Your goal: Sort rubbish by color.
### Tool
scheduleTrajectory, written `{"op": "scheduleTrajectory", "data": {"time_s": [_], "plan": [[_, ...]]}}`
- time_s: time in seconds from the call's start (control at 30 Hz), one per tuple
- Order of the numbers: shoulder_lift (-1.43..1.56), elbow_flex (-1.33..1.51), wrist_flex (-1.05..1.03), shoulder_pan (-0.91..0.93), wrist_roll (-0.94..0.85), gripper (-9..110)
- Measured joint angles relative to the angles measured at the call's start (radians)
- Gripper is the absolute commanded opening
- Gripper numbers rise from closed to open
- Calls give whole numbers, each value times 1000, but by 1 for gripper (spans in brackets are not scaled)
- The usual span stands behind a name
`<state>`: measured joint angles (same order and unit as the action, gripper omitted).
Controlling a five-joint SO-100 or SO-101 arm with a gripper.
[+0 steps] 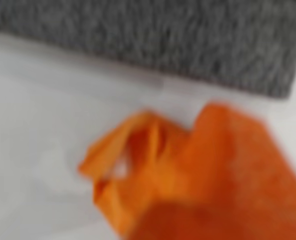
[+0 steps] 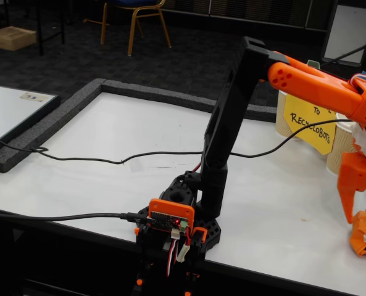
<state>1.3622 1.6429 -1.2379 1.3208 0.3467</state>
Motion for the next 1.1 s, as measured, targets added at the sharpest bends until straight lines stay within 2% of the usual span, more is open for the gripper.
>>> {"op": "scheduleTrajectory", "data": {"time_s": [0.1, 0.5, 0.8, 1.1], "plan": [[0, 0, 15, 0, 0, 0], [20, -28, -58, 0, 0, 0], [321, -29, -60, -20, 0, 0], [604, -29, -81, -160, 0, 0]]}}
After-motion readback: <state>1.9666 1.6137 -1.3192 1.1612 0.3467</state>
